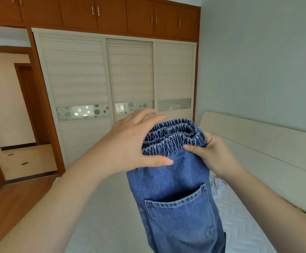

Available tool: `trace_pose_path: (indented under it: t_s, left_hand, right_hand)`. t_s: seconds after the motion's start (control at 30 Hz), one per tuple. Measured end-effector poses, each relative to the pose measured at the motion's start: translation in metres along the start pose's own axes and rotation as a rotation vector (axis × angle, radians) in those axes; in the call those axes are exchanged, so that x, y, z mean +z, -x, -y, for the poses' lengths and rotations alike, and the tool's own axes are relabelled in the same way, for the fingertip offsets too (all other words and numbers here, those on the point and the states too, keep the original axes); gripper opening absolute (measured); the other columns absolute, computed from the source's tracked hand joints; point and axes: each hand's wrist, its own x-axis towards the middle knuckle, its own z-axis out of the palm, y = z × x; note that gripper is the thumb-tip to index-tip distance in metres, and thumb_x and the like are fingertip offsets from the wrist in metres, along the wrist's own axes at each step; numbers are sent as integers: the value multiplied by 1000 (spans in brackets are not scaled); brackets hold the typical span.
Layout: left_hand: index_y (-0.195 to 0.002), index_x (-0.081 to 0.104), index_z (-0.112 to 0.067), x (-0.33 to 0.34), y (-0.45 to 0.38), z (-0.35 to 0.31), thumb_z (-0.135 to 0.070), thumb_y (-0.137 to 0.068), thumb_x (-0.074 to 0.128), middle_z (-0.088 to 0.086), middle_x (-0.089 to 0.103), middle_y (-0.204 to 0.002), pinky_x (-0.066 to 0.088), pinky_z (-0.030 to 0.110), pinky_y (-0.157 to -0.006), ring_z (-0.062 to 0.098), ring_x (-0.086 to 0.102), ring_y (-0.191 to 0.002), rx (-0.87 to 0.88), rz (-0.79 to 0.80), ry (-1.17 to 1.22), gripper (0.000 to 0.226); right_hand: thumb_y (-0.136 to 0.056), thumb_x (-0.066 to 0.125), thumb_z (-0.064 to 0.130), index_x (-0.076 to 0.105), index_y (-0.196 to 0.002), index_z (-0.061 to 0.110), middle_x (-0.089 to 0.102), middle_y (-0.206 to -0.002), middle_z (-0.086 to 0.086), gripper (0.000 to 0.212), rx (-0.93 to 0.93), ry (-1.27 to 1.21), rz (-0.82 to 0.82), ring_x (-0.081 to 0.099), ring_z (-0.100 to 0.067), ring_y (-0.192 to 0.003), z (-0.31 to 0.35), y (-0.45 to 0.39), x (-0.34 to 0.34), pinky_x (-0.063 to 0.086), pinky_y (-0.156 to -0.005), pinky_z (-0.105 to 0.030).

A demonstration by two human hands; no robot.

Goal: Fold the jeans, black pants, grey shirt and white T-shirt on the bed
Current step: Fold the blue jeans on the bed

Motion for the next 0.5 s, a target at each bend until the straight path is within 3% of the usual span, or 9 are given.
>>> trace_pose_path:
  t_s: [0.07, 0.13, 0.23, 0.37, 0.5]
  left_hand:
    - [-152, 9, -38, 11, -9, -14, -90, -58, 50, -17, 17, -157, 23, 35, -116, 8, 22, -142, -9, 58, -55, 114]
    - [-153, 8, -33, 22, -18, -18, -78, -61, 65, -9, 27, -156, 34, 38, -112, 13, 35, -137, -54, 135, -12, 117]
    - [-144, 18, -39, 38, -22, -12, -59, -61, 82, -11, 46, -141, 47, 33, -96, 12, 51, -120, -79, 162, 177, 107]
    - [-131, 28, -37, 76, -17, -15, -37, -63, 82, -7, 63, -106, 55, 39, -75, 12, 62, -89, -90, 211, 325, 87]
    - [-127, 40, -33, 116, -11, -22, -23, -61, 79, -13, 64, -107, 53, 33, -80, 7, 62, -94, -134, 249, 471, 78]
  right_hand:
    - [-77, 77, 15, 72, -91, 33, 75, -94, 16, 24, -75, 86, 12, 69, 0, -89, -1, 6, 9, 49, -73, -8]
    - [-71, 77, 25, 71, -87, 33, 74, -87, 21, 20, -101, 117, -24, 68, 6, -82, -2, 13, 16, 47, -69, -5]
    - [-64, 74, 37, 70, -74, 34, 73, -77, 19, 12, -93, 126, -102, 65, 8, -70, -8, 24, 17, 46, -62, -7]
    - [-65, 79, 35, 71, -70, 32, 73, -73, 15, 10, -51, 163, -127, 63, 5, -66, -21, 43, 9, 48, -60, -11]
    - [-71, 82, 31, 76, -75, 29, 74, -75, 7, 8, 110, 116, -51, 64, 1, -69, -47, 71, -3, 49, -61, -14]
